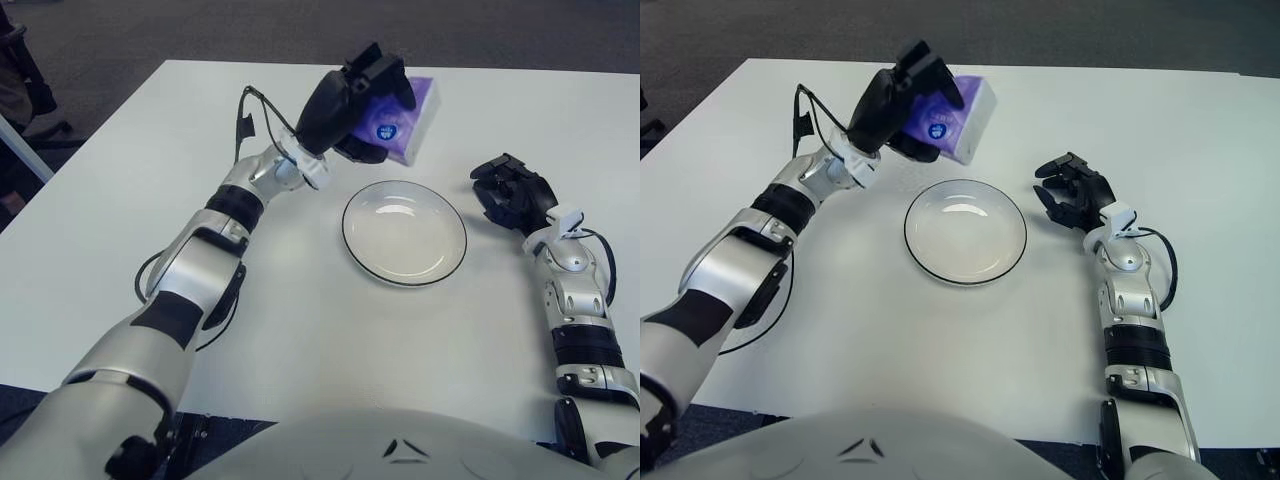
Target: Put the tissue paper into the plate.
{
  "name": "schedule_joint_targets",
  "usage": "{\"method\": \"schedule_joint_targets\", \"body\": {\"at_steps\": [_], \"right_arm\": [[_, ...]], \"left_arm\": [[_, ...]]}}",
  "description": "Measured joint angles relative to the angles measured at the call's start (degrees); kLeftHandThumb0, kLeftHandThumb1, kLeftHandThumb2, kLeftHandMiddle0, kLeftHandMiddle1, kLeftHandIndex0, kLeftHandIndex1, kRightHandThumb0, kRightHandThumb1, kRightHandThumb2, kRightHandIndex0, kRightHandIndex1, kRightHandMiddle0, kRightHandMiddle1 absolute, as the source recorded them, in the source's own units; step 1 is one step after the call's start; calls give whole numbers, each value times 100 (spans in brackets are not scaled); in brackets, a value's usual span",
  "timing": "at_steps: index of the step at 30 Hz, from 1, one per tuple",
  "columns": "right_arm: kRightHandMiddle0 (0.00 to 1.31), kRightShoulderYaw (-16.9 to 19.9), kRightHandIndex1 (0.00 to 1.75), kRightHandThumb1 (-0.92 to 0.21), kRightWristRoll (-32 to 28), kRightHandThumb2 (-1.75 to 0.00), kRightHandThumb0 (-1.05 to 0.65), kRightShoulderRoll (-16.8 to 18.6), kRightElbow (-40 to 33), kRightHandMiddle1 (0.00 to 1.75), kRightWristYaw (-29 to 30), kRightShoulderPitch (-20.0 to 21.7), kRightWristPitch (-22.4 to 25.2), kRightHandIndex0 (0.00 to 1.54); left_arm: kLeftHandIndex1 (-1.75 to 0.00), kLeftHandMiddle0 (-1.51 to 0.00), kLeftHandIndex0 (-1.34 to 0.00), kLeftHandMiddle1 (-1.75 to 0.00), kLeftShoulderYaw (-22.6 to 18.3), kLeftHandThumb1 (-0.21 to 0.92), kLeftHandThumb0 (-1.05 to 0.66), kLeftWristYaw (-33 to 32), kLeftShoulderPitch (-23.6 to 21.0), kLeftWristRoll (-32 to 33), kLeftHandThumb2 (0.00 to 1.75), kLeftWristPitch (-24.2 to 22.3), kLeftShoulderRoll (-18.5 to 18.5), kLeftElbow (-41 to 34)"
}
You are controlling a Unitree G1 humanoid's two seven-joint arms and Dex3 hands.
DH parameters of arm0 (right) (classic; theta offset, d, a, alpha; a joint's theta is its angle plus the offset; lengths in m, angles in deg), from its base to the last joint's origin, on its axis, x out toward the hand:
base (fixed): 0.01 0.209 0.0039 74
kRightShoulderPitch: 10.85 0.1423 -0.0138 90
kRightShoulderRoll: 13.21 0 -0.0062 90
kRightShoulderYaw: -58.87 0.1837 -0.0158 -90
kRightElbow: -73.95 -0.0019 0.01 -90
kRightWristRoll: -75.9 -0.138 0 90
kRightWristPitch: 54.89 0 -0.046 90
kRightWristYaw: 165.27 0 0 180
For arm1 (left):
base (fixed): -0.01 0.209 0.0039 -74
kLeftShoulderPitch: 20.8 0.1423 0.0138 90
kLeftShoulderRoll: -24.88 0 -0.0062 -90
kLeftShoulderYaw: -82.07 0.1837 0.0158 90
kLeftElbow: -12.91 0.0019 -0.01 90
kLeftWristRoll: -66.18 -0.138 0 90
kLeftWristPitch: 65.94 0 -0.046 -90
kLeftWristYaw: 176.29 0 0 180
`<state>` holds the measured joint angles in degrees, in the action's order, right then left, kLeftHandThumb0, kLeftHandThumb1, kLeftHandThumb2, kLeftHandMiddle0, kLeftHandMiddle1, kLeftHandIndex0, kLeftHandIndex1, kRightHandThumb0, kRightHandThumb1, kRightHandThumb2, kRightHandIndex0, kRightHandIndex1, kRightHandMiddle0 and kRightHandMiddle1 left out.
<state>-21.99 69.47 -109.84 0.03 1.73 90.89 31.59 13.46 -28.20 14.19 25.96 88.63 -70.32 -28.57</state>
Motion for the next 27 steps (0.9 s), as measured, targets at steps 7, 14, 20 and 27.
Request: {"method": "schedule_joint_targets", "body": {"at_steps": [7, 14, 20, 27], "right_arm": [[45, -1, 146, -74, 0, -53, -1, 0, 2, 130, -3, 4, 0, 59], [45, -1, 145, -79, 0, -44, -1, 0, 18, 127, -6, 14, 0, 58], [44, -3, 144, -87, 0, -31, -1, 0, 56, 125, -25, 33, -24, 57], [43, -2, 143, -88, 0, -28, -1, -4, 122, 125, -64, 45, -114, 57]], "left_arm": [[-174, -52, -57, -175, 182, 42, 38, 21, 484, -417, 117, 50, -90, -610], [-175, -50, -61, -175, 388, 45, 42, 720, 678, -116, 114, 380, -106, -663], [-175, -49, -62, -175, 518, 46, 42, 1615, 707, 561, 112, 497, -99, -503], [-175, -45, -54, -173, 648, 54, 40, 2701, 866, 1178, 101, 298, -107, -473]]}}
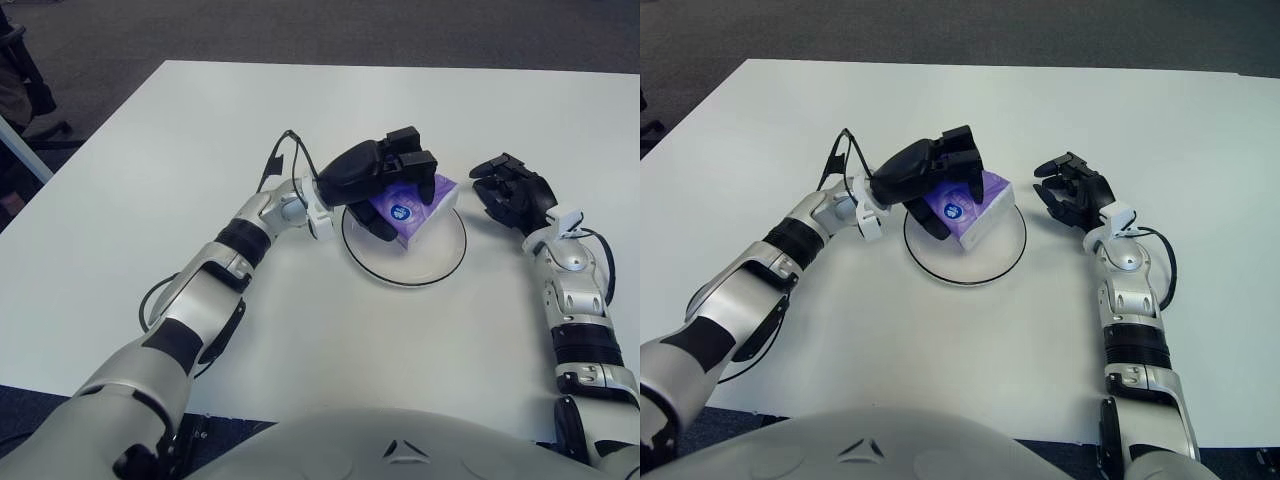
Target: Put the tissue paper into the plate.
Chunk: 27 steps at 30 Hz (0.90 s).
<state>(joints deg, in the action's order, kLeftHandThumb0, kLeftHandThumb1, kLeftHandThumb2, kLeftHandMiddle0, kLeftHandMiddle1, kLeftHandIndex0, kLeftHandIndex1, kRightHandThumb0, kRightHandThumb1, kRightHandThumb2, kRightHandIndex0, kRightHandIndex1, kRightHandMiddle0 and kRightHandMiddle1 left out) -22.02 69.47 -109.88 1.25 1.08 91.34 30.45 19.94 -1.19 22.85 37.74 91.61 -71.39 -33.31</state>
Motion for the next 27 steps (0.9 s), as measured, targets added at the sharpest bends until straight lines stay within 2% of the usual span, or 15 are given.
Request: {"method": "schedule_joint_targets", "body": {"at_steps": [4, 5, 7, 9, 10, 11, 13, 15, 18, 20, 27], "right_arm": [[43, 0, 143, -89, 0, -28, -1, -10, 34, 125, -19, 9, -33, 57], [43, 0, 143, -89, 0, -28, -1, -12, 40, 125, -22, 10, -36, 57], [43, 0, 143, -89, 0, -28, -1, -16, 52, 125, -27, 13, -46, 57], [43, -1, 143, -89, 0, -28, -1, -18, 65, 125, -32, 14, -64, 58], [43, -3, 143, -89, 0, -28, -1, -18, 74, 125, -35, 16, -77, 58], [43, -5, 143, -89, 0, -28, -1, -18, 83, 125, -38, 18, -90, 58], [43, -11, 143, -89, 0, -28, -1, -18, 101, 126, -41, 23, -115, 58], [43, -18, 143, -89, 0, -28, -1, -19, 109, 126, -41, 25, -129, 58], [43, -22, 143, -89, 0, -28, -1, -20, 119, 126, -41, 26, -143, 58], [43, -25, 143, -89, 0, -28, -1, -22, 133, 125, -41, 28, -159, 58], [44, -54, 146, -88, 11, -29, -1, -37, 257, 124, -41, 46, -341, 56]], "left_arm": [[-175, -47, -45, -161, 2, 65, 38, 253, 127, 36, 78, -129, -40, -48], [-168, -48, -44, -157, -5, 68, 30, 295, 151, 48, 71, -151, -54, -70], [-153, -54, -40, -141, -17, 82, 12, 397, 186, 73, 42, -217, -71, -131], [-151, -54, -36, -136, -18, 87, 6, 546, 199, 72, 35, -353, -58, -244], [-129, -54, -36, -113, -18, 89, -18, 620, 202, 64, 32, -428, -44, -312], [-119, -55, -37, -102, -19, 90, -27, 661, 206, 12, 31, -504, -27, -389], [-80, -62, -41, -59, -24, 91, -51, 715, 218, -194, 35, -684, 33, -592], [-59, -67, -44, -37, -25, 92, -60, 728, 238, -425, 39, -839, 102, -792], [-33, -67, -42, -15, -27, 92, -69, 729, 270, -631, 55, -986, 194, -1017], [-22, -64, -41, -6, -28, 92, -73, 729, 296, -725, 63, -1053, 243, -1131], [-12, -56, -39, -1, -33, 92, -82, 659, 402, -851, 77, -1107, 282, -1272]]}}
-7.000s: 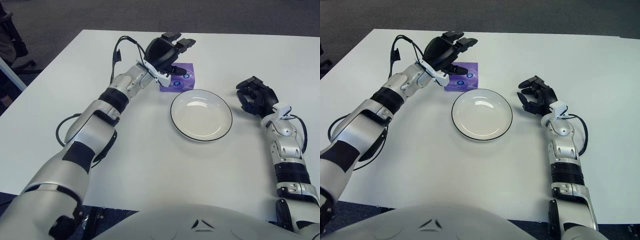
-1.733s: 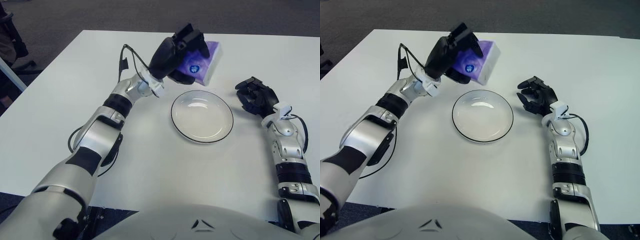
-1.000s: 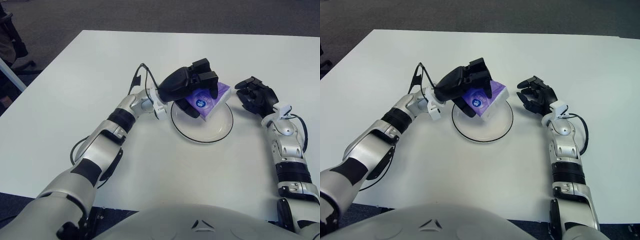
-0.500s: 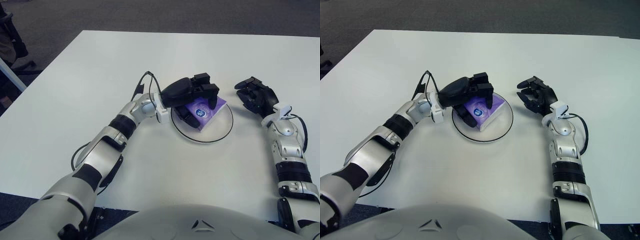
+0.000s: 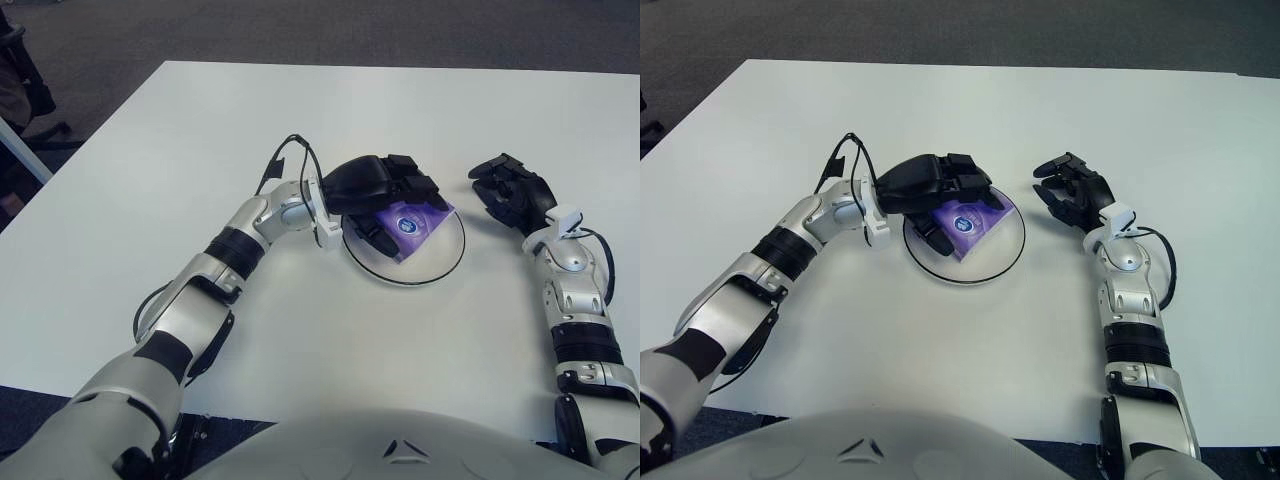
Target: Put the tissue paper into the plate.
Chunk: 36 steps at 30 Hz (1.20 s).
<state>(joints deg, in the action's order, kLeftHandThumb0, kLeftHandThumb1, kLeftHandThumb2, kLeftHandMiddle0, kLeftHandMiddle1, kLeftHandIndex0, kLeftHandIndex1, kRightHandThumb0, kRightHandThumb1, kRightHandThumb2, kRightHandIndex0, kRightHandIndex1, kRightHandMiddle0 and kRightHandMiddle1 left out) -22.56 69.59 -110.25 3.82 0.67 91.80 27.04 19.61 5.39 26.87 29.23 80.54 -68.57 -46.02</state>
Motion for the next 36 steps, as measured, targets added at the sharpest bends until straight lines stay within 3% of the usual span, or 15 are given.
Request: {"method": "schedule_joint_targets", "body": {"at_steps": [9, 12, 16, 26, 36], "right_arm": [[45, -10, 143, -88, 1, -28, -1, -79, 450, 124, -160, 144, -452, 58], [41, -15, 136, -91, 2, -32, -25, -95, 537, 144, -171, 177, -523, 64], [39, -41, 131, -92, 11, -34, -34, -111, 587, 152, -121, 207, -533, 67], [39, -153, 129, -92, 57, -34, -36, -129, 597, 155, 81, 232, -533, 69], [40, -232, 131, -92, 116, -33, -37, -216, 844, 154, 94, 338, -760, 68]], "left_arm": [[-2, -46, -21, 0, -10, 92, -97, -201, 43, -30, 85, 13, -41, -4], [-1, -40, -15, 0, -9, 92, -102, -160, 64, -32, 88, -45, -19, -82], [0, -36, -12, 0, -8, 92, -104, -50, 109, -28, 91, -112, 38, -227], [0, -16, -10, 0, -46, 92, -105, 51, 293, 58, 93, -142, 141, -599], [0, -8, -4, 0, -412, 92, -105, -341, 530, 391, 90, 133, 59, -909]]}}
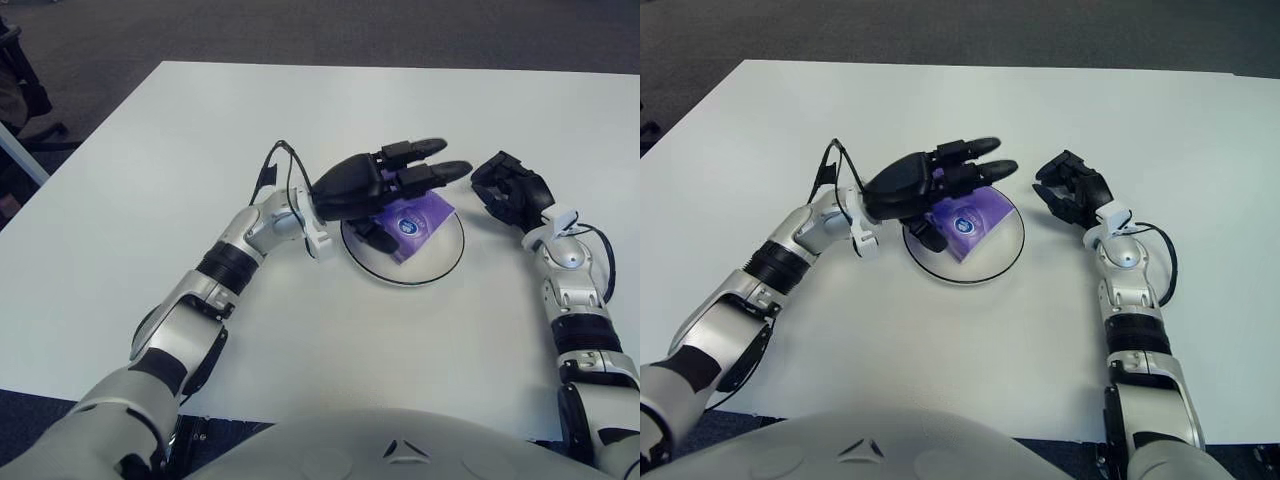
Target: Put the tissue paper into the plate.
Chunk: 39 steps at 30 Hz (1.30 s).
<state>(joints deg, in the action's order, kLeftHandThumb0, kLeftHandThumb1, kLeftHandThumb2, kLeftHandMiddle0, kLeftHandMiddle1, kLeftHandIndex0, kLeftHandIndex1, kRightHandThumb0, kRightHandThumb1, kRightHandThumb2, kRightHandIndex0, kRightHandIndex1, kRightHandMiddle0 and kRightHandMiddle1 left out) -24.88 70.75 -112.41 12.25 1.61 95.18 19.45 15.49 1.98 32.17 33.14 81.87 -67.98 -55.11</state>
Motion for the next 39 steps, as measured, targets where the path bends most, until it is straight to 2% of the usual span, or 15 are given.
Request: {"method": "schedule_joint_targets", "body": {"at_steps": [4, 10, 19, 25, 28, 33, 37, 39], "right_arm": [[40, 7, 132, -92, -30, -33, -37, -19, 83, 154, -113, 40, -23, 67], [40, 25, 134, -92, -71, -33, -36, -26, 92, 154, -138, 43, -14, 67], [40, 25, 137, -92, -76, -33, -36, -25, 85, 154, -137, 51, 0, 68], [40, 25, 138, -92, -77, -33, -36, -18, 66, 154, -126, 51, 22, 68], [41, 25, 138, -92, -79, -33, -36, -8, 42, 153, -116, 49, 44, 68], [42, 43, 139, -92, -114, -31, -36, 20, -12, 152, -116, 39, 109, 68], [42, 82, 139, -92, -129, -31, -36, 22, -68, 151, -115, -1, 158, 69], [42, 97, 139, -92, -130, -31, -36, 21, -99, 151, -111, -19, 184, 69]], "left_arm": [[0, -7, -2, 0, -167, 92, -105, -2, 38, 355, 88, 9, 0, -121], [0, -7, -2, 0, -411, 92, -105, -152, 39, 534, 85, 134, -83, -65], [-3, -12, -7, -2, -637, 92, -102, -468, 40, 433, 82, 355, -255, 104], [-4, -14, -9, -2, -931, 92, -101, -749, 93, 243, 82, 452, -260, 90], [-5, -16, -11, -3, -1141, 92, -101, -992, 175, -49, 83, 392, -189, 46], [-6, -21, -13, -3, -1430, 92, -103, -1317, 352, -686, 89, -4, 191, -124], [-7, -25, -16, -3, -1524, 92, -103, -1349, 481, -670, 94, -322, 420, -24], [-7, -32, -17, -3, -1527, 92, -102, -1301, 546, -385, 97, -374, 439, 142]]}}
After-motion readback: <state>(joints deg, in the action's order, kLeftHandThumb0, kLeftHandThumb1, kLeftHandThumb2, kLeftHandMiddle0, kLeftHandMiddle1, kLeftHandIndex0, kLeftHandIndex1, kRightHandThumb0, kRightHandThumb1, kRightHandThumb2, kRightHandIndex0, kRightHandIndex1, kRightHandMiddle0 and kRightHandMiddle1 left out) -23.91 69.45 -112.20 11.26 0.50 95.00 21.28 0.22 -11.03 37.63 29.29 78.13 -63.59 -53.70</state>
